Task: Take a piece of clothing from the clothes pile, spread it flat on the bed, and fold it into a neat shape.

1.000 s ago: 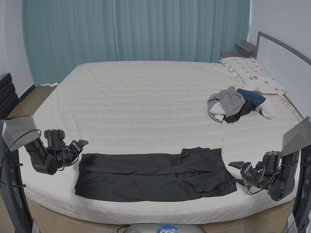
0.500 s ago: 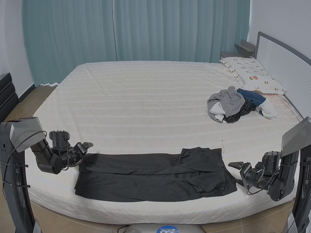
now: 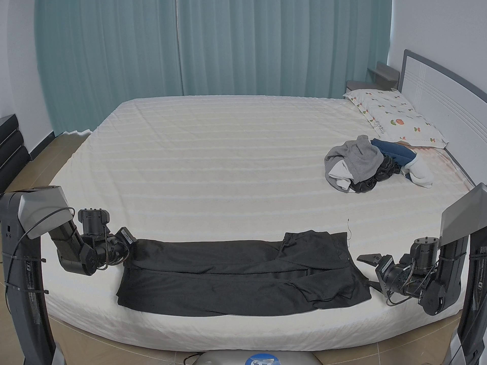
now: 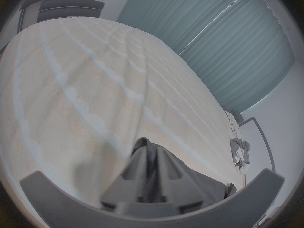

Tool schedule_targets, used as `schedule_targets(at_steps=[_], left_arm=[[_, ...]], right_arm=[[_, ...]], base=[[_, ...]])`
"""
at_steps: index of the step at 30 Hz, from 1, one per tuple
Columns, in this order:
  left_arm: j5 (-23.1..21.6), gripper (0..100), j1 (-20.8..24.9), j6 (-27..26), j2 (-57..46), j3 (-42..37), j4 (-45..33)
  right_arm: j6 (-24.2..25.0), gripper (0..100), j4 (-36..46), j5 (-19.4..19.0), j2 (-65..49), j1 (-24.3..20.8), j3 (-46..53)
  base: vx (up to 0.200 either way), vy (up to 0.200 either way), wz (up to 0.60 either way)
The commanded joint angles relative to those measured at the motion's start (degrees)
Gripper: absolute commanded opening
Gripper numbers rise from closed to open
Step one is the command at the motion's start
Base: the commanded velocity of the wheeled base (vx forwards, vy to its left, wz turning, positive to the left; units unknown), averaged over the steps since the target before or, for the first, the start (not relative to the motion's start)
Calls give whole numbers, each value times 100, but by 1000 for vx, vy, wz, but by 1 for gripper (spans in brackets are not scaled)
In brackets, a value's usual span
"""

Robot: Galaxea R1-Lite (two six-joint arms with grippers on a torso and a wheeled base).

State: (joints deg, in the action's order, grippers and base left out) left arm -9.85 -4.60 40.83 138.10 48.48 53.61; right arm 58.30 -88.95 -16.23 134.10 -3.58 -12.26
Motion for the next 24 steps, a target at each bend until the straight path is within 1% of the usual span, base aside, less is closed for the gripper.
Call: schedule_targets(at_steps=[1, 5, 11, 24], left_arm=[[62, 0, -77, 22, -2, -14, 0], [282, 0, -112, 101, 24, 30, 114], [299, 0, -112, 224, 104, -23, 633], [282, 0, -103, 233, 95, -58, 650]], right_arm=[[-2, 100, -61, -3, 11, -2, 5], [-2, 100, -61, -3, 11, -2, 5], [-20, 100, -61, 5, 29, -2, 5], [-46, 100, -61, -3, 38, -2, 13]], base=[[0, 0, 0], [0, 0, 0], [0, 0, 0], [0, 0, 0]])
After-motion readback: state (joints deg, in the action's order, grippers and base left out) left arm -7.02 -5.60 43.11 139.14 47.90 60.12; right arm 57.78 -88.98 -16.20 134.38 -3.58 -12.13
